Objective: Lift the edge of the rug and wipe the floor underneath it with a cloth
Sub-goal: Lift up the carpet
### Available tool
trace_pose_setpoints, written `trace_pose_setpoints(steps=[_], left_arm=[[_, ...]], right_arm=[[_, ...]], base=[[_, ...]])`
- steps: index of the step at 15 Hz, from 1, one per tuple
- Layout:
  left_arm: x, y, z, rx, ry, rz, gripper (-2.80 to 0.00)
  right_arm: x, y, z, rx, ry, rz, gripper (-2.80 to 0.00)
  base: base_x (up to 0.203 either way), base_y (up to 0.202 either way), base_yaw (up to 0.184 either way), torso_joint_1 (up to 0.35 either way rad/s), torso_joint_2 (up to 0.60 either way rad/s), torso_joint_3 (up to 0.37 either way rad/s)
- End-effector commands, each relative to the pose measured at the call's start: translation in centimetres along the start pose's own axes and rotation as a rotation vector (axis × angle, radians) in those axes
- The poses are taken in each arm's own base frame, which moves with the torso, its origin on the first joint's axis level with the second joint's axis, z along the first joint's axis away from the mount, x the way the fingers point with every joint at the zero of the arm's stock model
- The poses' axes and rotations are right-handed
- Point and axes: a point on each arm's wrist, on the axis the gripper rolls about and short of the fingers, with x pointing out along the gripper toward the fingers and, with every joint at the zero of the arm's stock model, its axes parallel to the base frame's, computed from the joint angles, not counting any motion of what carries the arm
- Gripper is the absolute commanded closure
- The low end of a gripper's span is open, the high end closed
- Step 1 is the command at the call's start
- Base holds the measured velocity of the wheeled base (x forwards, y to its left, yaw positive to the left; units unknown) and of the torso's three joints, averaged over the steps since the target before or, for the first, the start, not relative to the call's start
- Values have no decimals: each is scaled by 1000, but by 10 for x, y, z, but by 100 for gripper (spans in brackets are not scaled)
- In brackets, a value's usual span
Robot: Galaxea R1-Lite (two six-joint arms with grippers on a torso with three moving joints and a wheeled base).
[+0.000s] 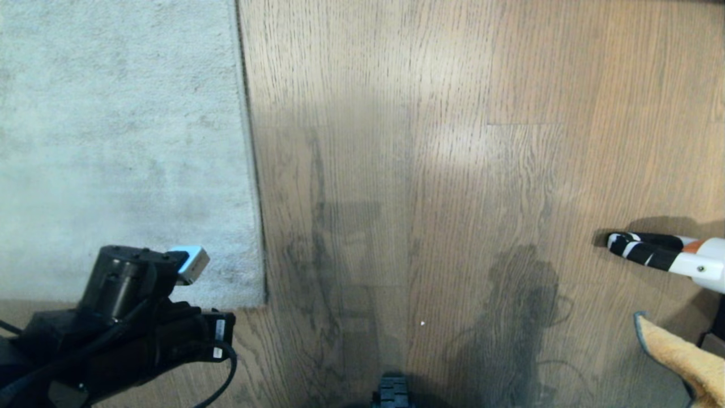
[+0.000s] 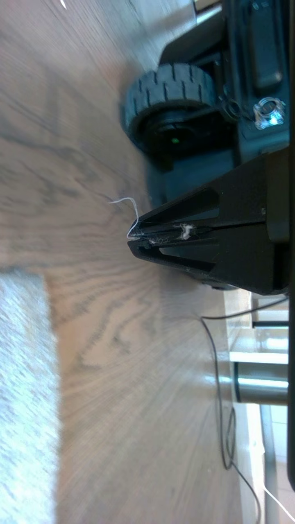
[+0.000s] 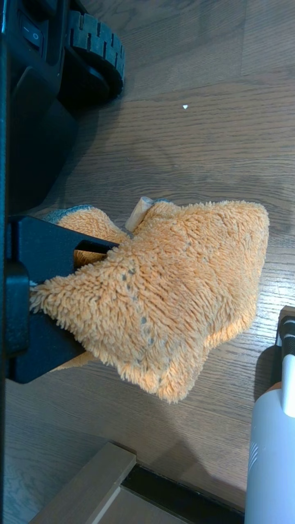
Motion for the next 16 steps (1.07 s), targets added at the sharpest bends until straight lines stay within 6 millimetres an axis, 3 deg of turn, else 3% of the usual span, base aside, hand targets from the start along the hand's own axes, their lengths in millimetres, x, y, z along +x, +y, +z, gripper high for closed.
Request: trace_pose_setpoints(steps=[1,7,16], left_arm=[[9,-7,3,16,8,19,0],[31,-36,20,79,-50,143,0],[42,-44,34,90,-66,201,0]], right_arm=[[0,0,0,-1,1,1,0],[0,0,0,-2,1,1,0],[0,0,0,-2,1,1,0]], base=[[0,0,0,0,0,0],[0,0,0,0,0,0],[0,0,0,0,0,0]])
